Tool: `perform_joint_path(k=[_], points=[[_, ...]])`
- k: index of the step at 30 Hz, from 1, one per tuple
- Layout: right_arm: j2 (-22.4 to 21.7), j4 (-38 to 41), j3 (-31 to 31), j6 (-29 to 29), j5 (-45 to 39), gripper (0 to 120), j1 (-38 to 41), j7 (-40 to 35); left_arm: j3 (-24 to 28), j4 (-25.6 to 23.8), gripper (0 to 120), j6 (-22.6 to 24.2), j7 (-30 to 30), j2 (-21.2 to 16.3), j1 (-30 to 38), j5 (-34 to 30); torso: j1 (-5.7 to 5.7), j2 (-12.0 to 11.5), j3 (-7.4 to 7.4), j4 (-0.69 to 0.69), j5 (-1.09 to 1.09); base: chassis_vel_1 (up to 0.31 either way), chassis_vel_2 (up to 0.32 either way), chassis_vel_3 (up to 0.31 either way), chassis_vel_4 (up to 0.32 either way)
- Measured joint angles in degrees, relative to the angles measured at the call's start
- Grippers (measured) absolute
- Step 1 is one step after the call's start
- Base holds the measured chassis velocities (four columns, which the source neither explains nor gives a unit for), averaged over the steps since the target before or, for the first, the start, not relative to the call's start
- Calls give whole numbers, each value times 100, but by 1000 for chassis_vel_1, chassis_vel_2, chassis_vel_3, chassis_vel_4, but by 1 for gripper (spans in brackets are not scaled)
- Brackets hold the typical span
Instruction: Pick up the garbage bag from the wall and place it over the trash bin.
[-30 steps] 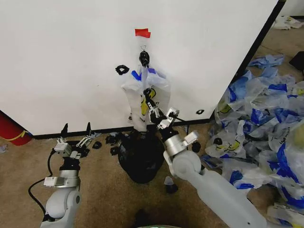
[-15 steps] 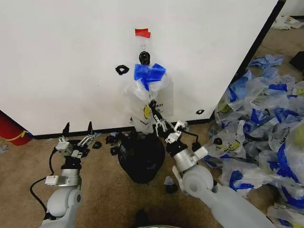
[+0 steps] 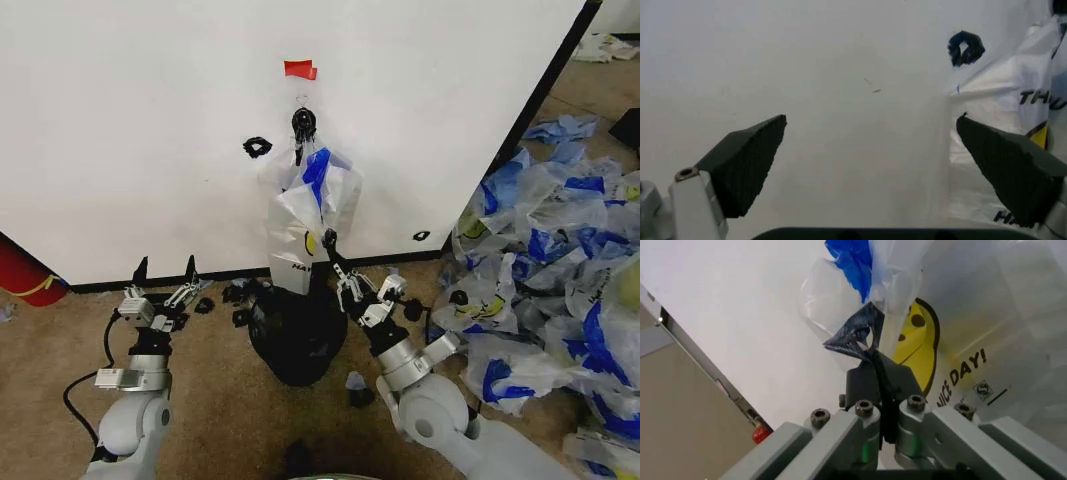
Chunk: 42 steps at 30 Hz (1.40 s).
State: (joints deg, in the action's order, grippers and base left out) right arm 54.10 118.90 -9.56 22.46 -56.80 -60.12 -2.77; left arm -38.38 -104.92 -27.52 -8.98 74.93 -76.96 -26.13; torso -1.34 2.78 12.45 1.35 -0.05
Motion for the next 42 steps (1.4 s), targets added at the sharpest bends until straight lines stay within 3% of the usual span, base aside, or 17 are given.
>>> perform_joint_path(k=[23,42], points=[[-341,406,585,370,535,0,-1271,136,82,-92,100,-26,1,-6,-22,-15,0,0,0,0,0,0,0,0,0],[-264,476,696,740,1123,0,-1846,320,92,-117,100,-61,5,-39,-37,-74,0,0,0,1,-1,0,0,0,0]])
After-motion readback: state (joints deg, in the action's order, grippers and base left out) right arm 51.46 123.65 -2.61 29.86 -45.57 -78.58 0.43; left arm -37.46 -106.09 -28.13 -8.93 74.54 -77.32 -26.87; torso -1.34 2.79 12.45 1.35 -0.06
